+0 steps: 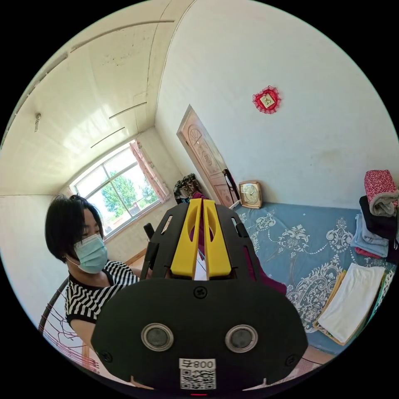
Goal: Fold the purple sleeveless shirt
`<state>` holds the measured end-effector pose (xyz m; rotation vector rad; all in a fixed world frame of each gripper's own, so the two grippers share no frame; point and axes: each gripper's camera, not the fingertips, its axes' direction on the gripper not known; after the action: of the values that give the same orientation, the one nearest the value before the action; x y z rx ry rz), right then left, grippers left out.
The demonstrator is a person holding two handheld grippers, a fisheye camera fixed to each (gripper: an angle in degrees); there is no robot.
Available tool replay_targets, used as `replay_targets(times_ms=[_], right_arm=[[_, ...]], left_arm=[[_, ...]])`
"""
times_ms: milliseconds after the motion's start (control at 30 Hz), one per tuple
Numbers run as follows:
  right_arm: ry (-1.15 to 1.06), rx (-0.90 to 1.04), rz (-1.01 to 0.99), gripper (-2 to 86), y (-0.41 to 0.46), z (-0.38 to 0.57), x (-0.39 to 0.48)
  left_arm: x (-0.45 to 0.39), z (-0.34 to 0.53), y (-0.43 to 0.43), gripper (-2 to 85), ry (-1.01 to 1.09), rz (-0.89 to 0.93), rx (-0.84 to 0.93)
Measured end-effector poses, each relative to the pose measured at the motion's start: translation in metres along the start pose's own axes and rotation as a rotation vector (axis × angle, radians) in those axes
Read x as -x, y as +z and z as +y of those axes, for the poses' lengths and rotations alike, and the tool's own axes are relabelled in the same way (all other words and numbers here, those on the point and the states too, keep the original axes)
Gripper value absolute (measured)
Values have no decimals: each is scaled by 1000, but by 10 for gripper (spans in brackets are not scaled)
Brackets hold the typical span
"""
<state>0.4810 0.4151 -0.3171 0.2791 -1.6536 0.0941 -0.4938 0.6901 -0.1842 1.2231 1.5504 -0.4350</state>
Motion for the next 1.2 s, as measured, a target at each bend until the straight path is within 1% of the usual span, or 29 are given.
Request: replay_targets(times_ms=[133, 300, 467, 567, 667, 733, 767, 833, 867, 933, 967, 1033, 1067, 1133, 1167, 1200], right_arm=[[-33, -30, -31, 3, -45, -26, -9], [-108, -58, -54, 2, -90, -71, -14], [-150, -61, -61, 3, -120, -136, -45], [-132, -40, -55, 3, -125, -187, -89], [-71, -12, -56, 3, -119, -242, -156], [-4, 15, -49, 3, -107, -287, -223], [11, 25, -52, 3, -103, -298, -241], [89, 71, -22, 3, -83, -343, -316], [104, 87, -15, 4, -77, -354, -336], [193, 136, 12, 5, -53, -395, -423], [212, 154, 19, 6, -46, -405, -445], [309, 255, 153, 10, -16, -437, -538], [342, 278, 172, 12, -9, -441, -562], [519, 348, 206, 24, 9, -445, -656], [567, 348, 224, 28, 8, -442, -676], [656, 345, 243, 39, 4, -434, -712]], left_arm=[[-27, -44, -26, 11, 98, -58, -42], [-40, -95, -49, 10, 165, -85, -98], [-28, -141, -53, 10, 201, -111, -104], [-7, -164, -38, 11, 221, -153, -62], [27, -182, -7, 11, 217, -177, 1], [68, -192, 31, 12, 186, -189, 72], [80, -194, 42, 12, 171, -190, 92], [137, -196, 93, 13, 99, -184, 176], [151, -195, 107, 14, 87, -191, 199], [213, -187, 166, 16, 6, -196, 296], [228, -184, 182, 17, -7, -204, 325], [291, -162, 249, 24, -88, -234, 450], [307, -154, 267, 26, -109, -238, 489], [373, -113, 324, 40, -296, -221, 636], [387, -101, 334, 45, -331, -218, 675], [414, -77, 350, 55, -411, -252, 750]])
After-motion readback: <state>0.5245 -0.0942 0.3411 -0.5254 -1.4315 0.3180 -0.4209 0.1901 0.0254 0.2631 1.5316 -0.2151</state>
